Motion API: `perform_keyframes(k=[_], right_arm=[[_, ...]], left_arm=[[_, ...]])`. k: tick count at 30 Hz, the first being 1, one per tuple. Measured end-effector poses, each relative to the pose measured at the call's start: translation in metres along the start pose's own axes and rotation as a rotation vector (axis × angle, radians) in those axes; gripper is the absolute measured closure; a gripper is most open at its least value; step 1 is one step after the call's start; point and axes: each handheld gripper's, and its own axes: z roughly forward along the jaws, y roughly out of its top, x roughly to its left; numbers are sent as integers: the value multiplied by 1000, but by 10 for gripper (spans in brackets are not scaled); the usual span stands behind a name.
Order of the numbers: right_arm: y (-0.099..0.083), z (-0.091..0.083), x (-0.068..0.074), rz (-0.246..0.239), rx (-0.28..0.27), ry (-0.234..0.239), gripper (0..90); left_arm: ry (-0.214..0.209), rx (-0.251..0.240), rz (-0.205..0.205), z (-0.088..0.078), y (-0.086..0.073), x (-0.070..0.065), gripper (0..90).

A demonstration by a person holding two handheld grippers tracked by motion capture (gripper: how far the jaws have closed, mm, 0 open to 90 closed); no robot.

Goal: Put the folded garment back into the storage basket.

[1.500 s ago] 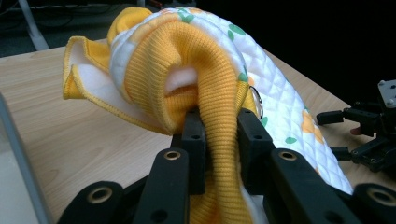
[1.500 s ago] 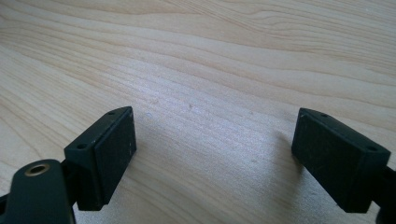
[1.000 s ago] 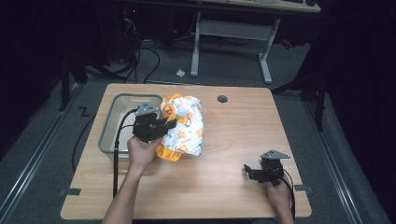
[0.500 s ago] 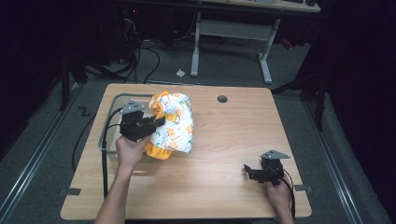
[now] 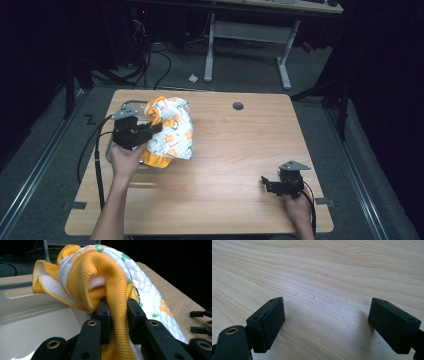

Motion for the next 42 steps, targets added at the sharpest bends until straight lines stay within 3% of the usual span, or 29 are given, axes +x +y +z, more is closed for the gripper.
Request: perform_keyframes(k=[5,7,10,19,27,42], right_arm=[[0,0,0,0,0,0,138],[0,0,0,0,0,0,138],[0,0,0,0,0,0,138],[0,0,0,0,0,0,138],[0,0,0,0,0,0,138],[0,0,0,0,0,0,138]], left_arm=[[23,4,-19,-3,-1,12,757],[62,12,-3,-7,-2,15,757],[81,12,3,-11,-3,19,756],[107,40,-6,-15,-6,34,756],[150,90,17,-7,-8,44,753],[201,179,-11,16,-21,69,753]])
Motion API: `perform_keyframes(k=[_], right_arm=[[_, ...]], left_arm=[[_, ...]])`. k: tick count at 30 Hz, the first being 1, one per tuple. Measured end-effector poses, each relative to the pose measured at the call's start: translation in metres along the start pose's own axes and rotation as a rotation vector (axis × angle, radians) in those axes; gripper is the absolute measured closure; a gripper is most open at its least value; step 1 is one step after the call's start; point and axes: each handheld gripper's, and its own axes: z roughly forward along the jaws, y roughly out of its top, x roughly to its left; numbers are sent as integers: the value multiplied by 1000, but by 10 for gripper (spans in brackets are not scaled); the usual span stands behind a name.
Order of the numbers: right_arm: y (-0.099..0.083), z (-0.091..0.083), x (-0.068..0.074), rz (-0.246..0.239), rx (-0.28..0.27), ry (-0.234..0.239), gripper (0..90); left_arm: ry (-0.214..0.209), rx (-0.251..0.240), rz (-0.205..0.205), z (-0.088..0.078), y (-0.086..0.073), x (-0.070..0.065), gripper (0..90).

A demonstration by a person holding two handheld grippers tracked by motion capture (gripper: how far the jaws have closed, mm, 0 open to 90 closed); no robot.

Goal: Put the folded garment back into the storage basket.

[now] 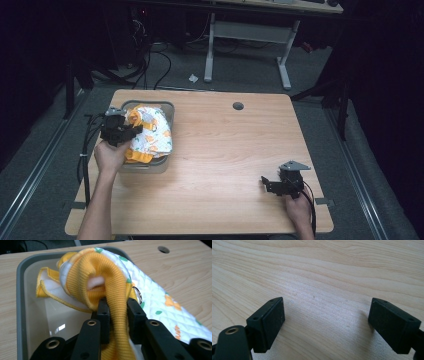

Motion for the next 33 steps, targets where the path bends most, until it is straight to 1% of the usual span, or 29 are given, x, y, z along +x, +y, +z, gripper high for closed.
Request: perform_keyframes(k=[4,10,14,17,19,21,24,25,26,27,30,33], right_arm=[[0,0,0,0,0,0,138],[0,0,0,1,0,0,138],[0,0,0,1,0,0,138],[0,0,0,0,0,0,138],[0,0,0,0,0,0,138],[0,0,0,0,0,0,138],[0,0,0,1,0,0,138],[0,0,0,1,0,1,138],[0,0,0,1,0,1,138],[0,0,0,0,0,0,138],[0,0,0,0,0,0,138],[0,0,0,0,0,0,138]], left_arm=[[10,13,-12,6,-3,3,750],[28,35,-12,15,-4,4,746],[45,60,-8,22,-6,4,744],[54,77,-17,27,-7,5,738],[50,98,-27,31,-8,6,733],[58,115,-33,34,-8,6,715],[92,122,-40,35,-8,6,674],[99,126,-45,35,-8,6,645],[99,126,-45,35,-8,6,619],[116,123,-51,35,-8,6,595],[132,121,-50,34,-7,7,556],[139,100,-55,30,-6,6,525]])
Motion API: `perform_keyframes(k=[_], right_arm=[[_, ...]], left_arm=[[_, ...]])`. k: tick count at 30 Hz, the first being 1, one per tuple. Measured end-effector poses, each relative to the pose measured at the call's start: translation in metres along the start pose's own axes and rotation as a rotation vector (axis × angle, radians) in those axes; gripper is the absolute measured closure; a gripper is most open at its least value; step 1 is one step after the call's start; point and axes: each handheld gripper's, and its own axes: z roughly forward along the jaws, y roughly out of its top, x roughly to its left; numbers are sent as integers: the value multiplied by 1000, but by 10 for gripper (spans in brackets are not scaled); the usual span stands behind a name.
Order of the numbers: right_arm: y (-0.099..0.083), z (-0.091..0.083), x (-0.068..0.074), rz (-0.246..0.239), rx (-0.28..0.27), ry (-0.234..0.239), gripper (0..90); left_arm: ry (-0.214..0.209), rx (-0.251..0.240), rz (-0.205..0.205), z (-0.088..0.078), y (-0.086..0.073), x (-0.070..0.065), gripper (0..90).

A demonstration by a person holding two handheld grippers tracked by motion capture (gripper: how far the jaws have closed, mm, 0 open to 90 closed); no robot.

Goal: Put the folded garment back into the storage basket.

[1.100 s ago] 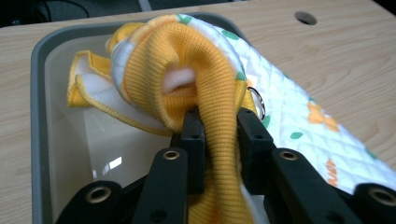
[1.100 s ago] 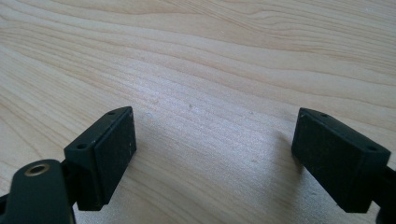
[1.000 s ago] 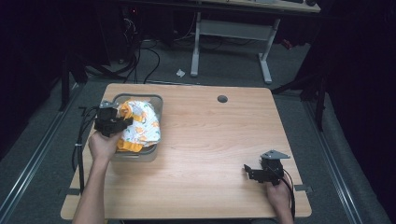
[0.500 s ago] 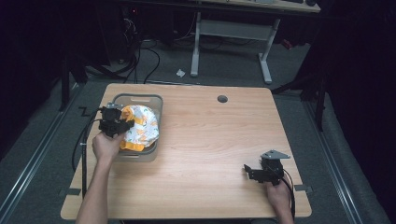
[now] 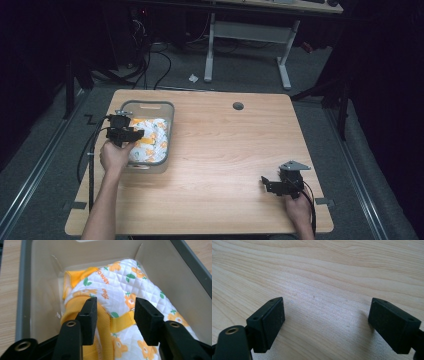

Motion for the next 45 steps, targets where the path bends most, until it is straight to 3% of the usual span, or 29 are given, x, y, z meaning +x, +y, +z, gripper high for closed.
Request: perform_keyframes(k=[9,14,22,45], right_arm=[[0,0,0,1,0,1,138],[0,0,0,1,0,0,138],[0,0,0,0,0,0,138],[0,0,0,0,0,0,138]], left_arm=[[-36,-87,23,-14,2,-13,461],[-44,-98,50,-19,1,-19,450],[-65,-122,48,-27,-1,-22,439],[-150,-182,85,-49,-4,-49,413]])
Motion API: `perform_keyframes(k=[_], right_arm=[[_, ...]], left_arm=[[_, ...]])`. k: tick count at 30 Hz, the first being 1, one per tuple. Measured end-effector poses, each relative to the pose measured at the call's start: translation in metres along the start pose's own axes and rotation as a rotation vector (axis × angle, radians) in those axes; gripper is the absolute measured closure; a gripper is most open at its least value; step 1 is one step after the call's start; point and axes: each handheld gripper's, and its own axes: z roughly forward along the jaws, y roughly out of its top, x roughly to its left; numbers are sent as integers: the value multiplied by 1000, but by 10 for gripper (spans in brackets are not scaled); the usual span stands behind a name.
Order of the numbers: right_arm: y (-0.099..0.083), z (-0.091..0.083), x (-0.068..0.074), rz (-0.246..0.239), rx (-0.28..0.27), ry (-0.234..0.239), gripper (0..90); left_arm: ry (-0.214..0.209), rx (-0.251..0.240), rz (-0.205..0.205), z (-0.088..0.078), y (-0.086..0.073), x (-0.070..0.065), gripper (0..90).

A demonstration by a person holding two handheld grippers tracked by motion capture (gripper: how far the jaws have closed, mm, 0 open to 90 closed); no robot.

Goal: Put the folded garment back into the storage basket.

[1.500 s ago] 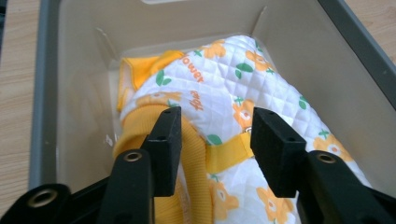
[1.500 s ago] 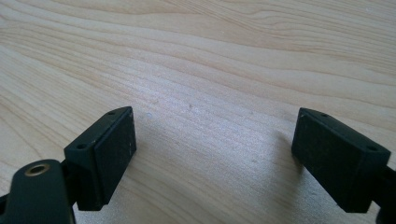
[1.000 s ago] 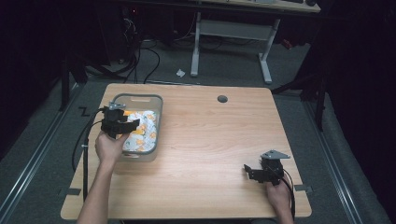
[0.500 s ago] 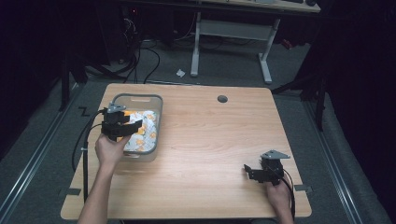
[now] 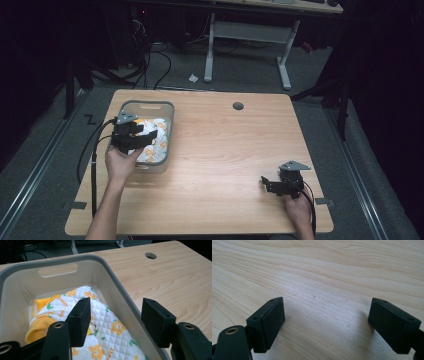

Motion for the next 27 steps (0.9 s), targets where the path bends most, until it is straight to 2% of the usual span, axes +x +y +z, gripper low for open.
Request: perform_keyframes(k=[4,27], right_arm=[[0,0,0,0,0,0,138],[0,0,0,0,0,0,138]], left_arm=[[-13,-11,10,-1,-1,-5,412],[-63,-9,48,1,-7,-27,402]])
